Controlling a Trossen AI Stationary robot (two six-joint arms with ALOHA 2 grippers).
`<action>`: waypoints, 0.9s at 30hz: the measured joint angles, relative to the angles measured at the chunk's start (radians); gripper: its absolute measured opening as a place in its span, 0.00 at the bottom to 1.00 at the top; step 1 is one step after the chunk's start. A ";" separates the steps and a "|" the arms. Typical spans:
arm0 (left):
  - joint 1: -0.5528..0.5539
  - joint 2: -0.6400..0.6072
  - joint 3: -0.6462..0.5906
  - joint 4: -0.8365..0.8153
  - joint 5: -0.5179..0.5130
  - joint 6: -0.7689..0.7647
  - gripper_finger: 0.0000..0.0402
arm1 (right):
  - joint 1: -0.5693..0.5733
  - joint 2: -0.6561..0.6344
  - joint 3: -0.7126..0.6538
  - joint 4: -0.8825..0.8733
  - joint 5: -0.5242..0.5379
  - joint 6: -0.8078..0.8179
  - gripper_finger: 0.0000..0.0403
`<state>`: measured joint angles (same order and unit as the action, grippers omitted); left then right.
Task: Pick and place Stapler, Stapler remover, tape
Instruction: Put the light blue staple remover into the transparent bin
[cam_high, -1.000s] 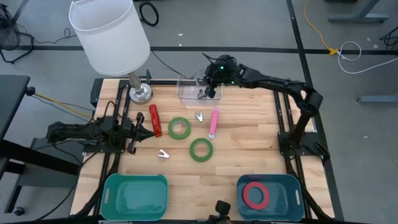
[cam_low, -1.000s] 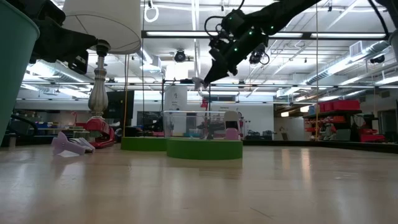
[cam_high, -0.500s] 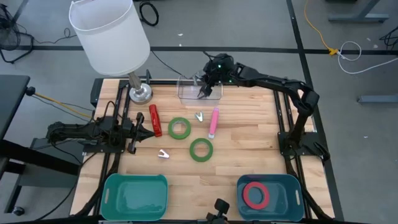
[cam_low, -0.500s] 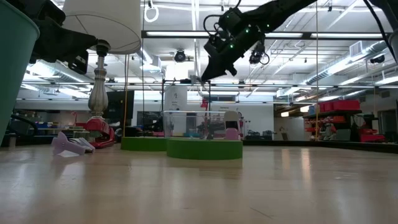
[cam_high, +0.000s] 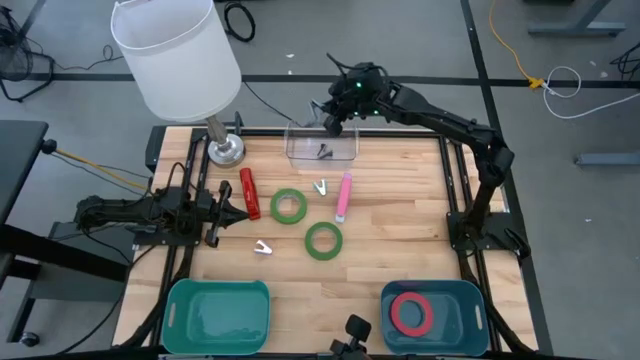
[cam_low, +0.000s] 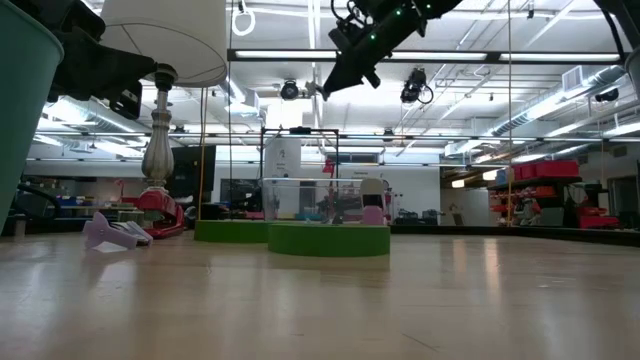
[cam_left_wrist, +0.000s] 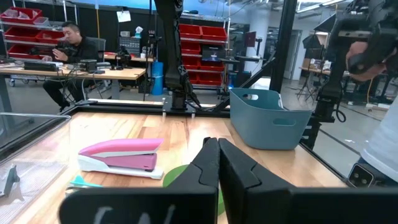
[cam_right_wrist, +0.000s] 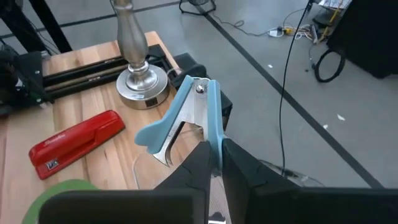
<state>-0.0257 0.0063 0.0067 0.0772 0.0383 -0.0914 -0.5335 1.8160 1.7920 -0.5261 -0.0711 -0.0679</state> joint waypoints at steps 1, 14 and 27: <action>0.000 0.000 0.000 0.000 0.000 0.000 0.01 | 0.000 0.000 0.005 -0.009 0.000 0.000 0.08; 0.000 0.000 0.000 0.000 0.001 0.000 0.01 | 0.001 0.104 0.009 -0.121 -0.024 0.055 0.08; 0.000 0.000 0.000 0.000 0.003 0.000 0.01 | -0.011 0.281 0.008 -0.230 -0.016 0.117 0.08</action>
<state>-0.0256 0.0063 0.0068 0.0772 0.0418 -0.0915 -0.5448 2.0975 1.7996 -0.7556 -0.0868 0.0490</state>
